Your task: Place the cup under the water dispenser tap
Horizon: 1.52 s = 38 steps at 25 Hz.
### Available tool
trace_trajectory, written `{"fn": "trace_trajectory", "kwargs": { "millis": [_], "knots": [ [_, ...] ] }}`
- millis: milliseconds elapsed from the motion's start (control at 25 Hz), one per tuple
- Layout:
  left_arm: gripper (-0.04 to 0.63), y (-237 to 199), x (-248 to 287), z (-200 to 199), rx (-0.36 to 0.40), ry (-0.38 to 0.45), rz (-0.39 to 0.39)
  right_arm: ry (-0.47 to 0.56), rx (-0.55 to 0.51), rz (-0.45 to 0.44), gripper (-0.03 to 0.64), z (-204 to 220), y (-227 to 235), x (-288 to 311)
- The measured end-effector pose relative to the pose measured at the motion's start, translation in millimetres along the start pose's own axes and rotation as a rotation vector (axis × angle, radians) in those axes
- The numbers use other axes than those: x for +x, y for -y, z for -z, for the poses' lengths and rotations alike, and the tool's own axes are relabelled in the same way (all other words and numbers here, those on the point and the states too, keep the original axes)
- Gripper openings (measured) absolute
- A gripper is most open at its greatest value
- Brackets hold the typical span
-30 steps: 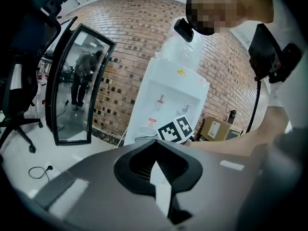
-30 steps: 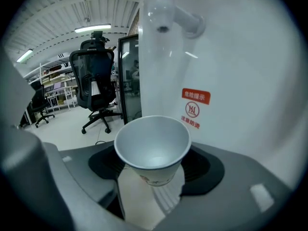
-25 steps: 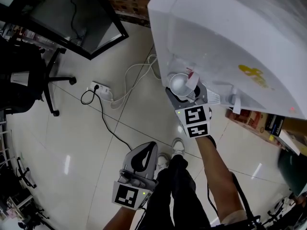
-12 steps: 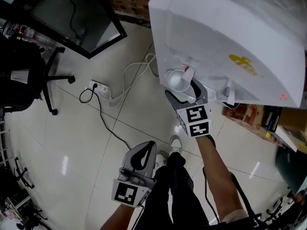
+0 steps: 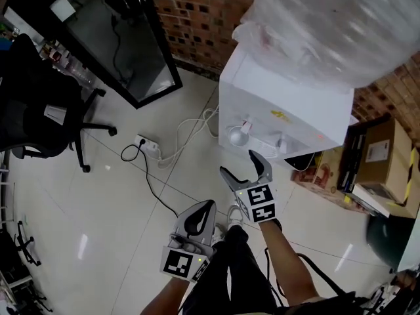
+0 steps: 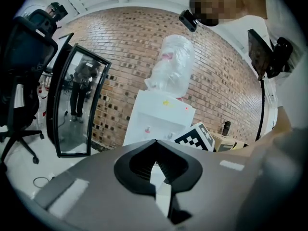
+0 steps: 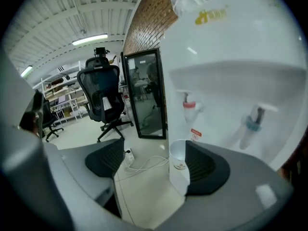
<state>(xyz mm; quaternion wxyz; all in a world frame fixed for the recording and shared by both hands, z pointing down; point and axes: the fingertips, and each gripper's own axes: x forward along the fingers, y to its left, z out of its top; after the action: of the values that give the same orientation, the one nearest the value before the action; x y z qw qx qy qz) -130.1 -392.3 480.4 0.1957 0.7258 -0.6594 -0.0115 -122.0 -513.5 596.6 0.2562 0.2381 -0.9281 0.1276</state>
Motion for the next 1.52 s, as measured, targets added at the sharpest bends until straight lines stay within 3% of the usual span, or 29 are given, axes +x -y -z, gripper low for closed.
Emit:
{"fn": "trace_trajectory", "kwargs": {
  "millis": [240, 360, 560, 800, 1080, 1520],
  "knots": [
    [-0.009, 13.4, -17.7, -57.5, -0.006, 0.058, 0.01, 0.059, 0.017, -0.041, 0.403, -58.9, -45.0, -56.8],
    [-0.009, 20.5, -40.8, -82.9, 0.028, 0.073, 0.015, 0.075, -0.01, -0.084, 0.386, -84.2, -74.8, -92.8],
    [-0.009, 29.6, -65.2, -117.4, 0.051, 0.133, 0.018, 0.137, -0.04, -0.141, 0.281, -123.7, -105.3, -149.4],
    [-0.009, 64.2, -90.4, -147.9, 0.069, 0.205, 0.073, 0.211, -0.13, -0.145, 0.171, -156.7, -134.3, -210.4],
    [-0.009, 94.6, -118.3, -151.5, 0.075, 0.223, 0.144, 0.255, -0.178, -0.131, 0.1, -166.0, -163.5, -260.3],
    [-0.009, 109.4, -149.3, -165.5, 0.1, 0.269, 0.145, 0.23, -0.184, -0.127, 0.038, -149.0, -175.2, -303.1]
  ]
}}
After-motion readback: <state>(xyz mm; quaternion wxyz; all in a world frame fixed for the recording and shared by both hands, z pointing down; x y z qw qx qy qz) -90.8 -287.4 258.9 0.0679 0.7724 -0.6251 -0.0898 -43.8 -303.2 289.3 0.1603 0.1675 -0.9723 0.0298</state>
